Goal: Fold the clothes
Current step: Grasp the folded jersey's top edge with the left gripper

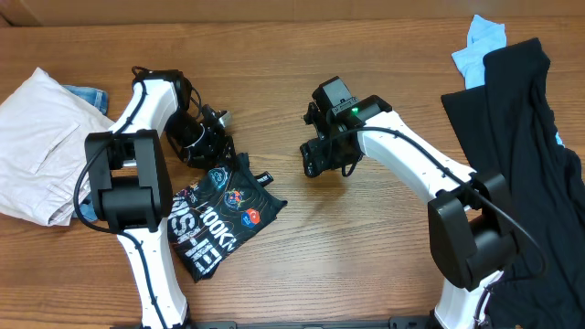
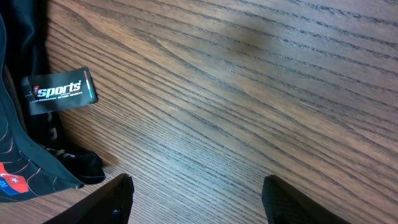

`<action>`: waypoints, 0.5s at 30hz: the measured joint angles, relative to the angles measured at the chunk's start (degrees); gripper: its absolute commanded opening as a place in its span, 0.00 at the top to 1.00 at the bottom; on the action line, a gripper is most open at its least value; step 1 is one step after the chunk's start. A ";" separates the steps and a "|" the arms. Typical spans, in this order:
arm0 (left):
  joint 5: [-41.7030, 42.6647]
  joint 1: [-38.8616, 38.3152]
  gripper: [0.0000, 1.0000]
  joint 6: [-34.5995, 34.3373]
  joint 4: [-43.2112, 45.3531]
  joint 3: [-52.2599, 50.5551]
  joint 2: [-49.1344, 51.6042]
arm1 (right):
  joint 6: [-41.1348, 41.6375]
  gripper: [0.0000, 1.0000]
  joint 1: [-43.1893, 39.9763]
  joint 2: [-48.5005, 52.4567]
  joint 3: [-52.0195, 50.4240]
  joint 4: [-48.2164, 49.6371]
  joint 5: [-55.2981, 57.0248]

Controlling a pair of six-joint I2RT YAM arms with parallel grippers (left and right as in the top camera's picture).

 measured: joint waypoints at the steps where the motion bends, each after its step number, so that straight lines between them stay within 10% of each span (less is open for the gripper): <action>1: -0.09 0.00 0.50 0.02 -0.07 0.00 0.02 | 0.02 0.30 0.00 0.00 0.00 -0.02 0.00; 10: 2.23 -0.13 0.96 0.74 -0.98 -3.02 1.03 | -0.02 0.30 0.00 0.00 0.00 -0.11 0.02; 15: 3.52 -0.11 0.96 1.14 -1.86 -3.56 1.66 | 0.00 0.30 0.00 0.00 0.00 -0.22 0.50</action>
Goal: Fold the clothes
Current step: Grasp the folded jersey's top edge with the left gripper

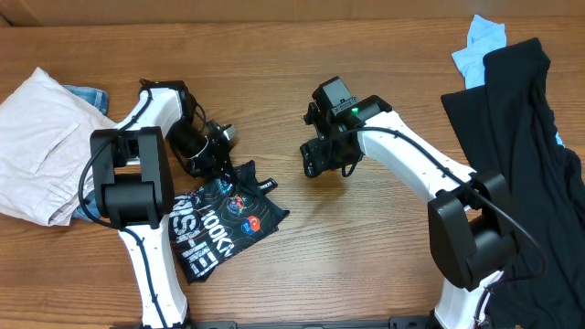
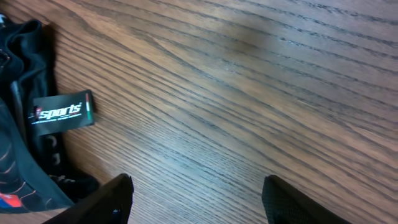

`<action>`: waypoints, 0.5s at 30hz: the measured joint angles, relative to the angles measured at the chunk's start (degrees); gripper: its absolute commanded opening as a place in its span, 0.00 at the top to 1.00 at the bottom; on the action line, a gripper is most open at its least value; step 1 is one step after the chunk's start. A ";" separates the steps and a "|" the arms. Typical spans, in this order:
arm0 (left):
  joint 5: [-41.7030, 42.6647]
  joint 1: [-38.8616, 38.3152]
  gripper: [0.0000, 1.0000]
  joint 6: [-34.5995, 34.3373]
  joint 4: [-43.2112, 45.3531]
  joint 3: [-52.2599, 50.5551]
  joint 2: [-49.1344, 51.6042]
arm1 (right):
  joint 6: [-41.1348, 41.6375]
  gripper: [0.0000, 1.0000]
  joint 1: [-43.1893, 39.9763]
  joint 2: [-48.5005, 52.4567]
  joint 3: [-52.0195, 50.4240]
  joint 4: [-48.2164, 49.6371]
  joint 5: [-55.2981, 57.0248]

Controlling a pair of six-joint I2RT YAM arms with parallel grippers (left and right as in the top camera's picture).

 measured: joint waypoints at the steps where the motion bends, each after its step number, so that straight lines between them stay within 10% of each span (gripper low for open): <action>1: -0.02 0.00 0.96 0.00 -0.37 0.35 0.15 | -0.02 0.30 0.00 0.00 0.00 -0.02 0.50; 15: -14.12 1.68 0.96 -3.61 -3.48 19.78 -2.14 | 0.94 0.30 -7.02 -9.51 0.00 -0.70 5.31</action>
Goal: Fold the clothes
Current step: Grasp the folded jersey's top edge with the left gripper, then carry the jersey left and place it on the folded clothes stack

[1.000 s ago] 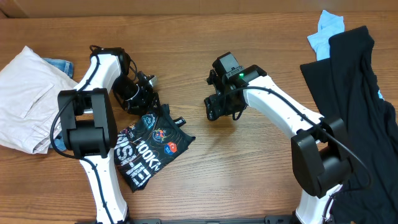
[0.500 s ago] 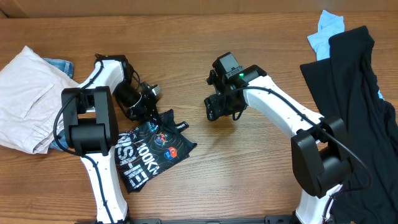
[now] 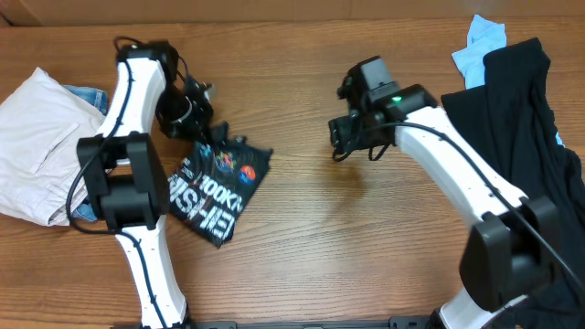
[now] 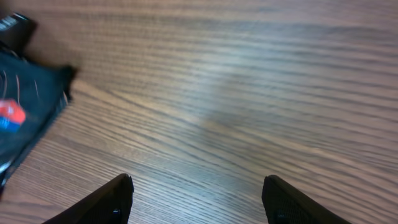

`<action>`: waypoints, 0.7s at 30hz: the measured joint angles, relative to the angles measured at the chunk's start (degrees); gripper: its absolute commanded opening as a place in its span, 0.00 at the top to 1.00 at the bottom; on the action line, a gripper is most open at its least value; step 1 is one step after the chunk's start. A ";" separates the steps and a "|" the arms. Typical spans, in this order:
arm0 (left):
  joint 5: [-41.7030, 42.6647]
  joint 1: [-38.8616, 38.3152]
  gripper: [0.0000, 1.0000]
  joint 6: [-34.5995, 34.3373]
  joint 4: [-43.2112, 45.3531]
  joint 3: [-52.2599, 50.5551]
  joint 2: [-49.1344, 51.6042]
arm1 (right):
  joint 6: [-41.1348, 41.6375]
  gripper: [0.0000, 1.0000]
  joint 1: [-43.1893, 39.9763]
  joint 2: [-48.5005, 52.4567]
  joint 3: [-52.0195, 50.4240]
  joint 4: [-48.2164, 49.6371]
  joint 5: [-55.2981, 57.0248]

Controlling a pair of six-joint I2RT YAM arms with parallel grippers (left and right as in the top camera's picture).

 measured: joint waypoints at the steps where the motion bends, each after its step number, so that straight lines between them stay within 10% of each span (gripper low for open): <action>1: -1.22 0.13 0.96 -1.05 0.02 0.81 -0.92 | 0.02 0.30 -0.48 -0.85 0.00 -0.07 0.07; 21: -25.73 0.70 0.96 -23.85 4.42 2.62 -11.30 | 0.15 0.29 -1.57 -3.15 0.00 -2.45 0.22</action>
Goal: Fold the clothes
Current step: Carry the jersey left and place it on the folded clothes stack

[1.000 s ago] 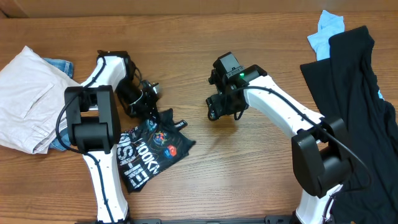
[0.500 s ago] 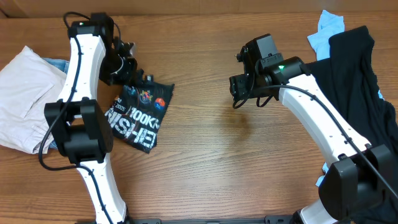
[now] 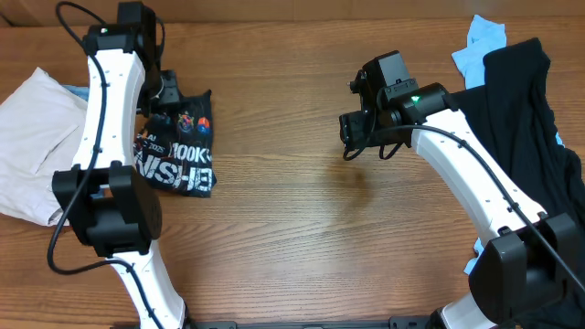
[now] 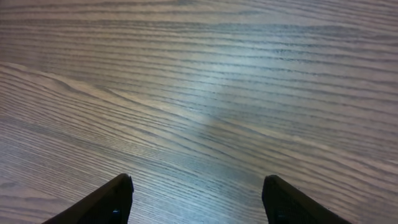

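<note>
A folded black shirt with colourful print (image 3: 178, 146) lies flat at the left of the table, beside a white garment (image 3: 37, 137). My left gripper (image 3: 167, 94) is at the shirt's far edge and looks shut on the fabric there. My right gripper (image 3: 352, 135) hovers over bare wood at the centre right. In the right wrist view the right gripper (image 4: 198, 180) is open, with its fingertips (image 4: 121, 190) wide apart and nothing between them.
A large black garment (image 3: 521, 137) is draped along the right edge, with a light blue cloth (image 3: 484, 37) behind it. A bit of blue fabric (image 3: 80, 91) peeks out beside the white garment. Bare wooden tabletop (image 3: 302, 238) fills the middle.
The left gripper and the black shirt have moved left and toward the back, up against the white garment. The shirt is gone from the right wrist view. The right gripper shifted slightly right.
At first the folded shirt lay front left of centre, with the left gripper at its far corner and the right gripper open just to its right. Later the shirt lay farther left and the right arm had drawn back rightward. Now the shirt lies beside the white garment.
</note>
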`<action>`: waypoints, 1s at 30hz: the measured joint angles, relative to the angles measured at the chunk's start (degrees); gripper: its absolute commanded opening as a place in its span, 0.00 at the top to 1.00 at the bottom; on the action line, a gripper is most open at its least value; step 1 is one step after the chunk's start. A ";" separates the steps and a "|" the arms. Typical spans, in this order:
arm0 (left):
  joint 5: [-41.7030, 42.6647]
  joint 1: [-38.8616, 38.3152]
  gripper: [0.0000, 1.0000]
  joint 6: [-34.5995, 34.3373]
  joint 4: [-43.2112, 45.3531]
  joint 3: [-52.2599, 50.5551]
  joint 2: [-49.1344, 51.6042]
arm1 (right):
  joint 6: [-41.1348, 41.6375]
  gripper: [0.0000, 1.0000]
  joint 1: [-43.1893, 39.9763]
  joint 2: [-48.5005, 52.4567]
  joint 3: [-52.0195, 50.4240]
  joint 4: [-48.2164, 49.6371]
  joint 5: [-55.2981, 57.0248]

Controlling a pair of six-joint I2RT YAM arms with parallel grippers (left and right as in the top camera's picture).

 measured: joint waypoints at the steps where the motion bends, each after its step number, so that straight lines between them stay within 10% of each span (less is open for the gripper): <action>1: -0.52 0.28 0.96 -0.17 0.13 0.00 -0.50 | 0.00 0.29 0.00 0.00 0.00 -0.13 0.00; 30: -6.56 22.64 0.96 -1.16 8.98 0.00 -8.85 | 0.00 0.28 0.00 0.00 0.00 -2.03 2.21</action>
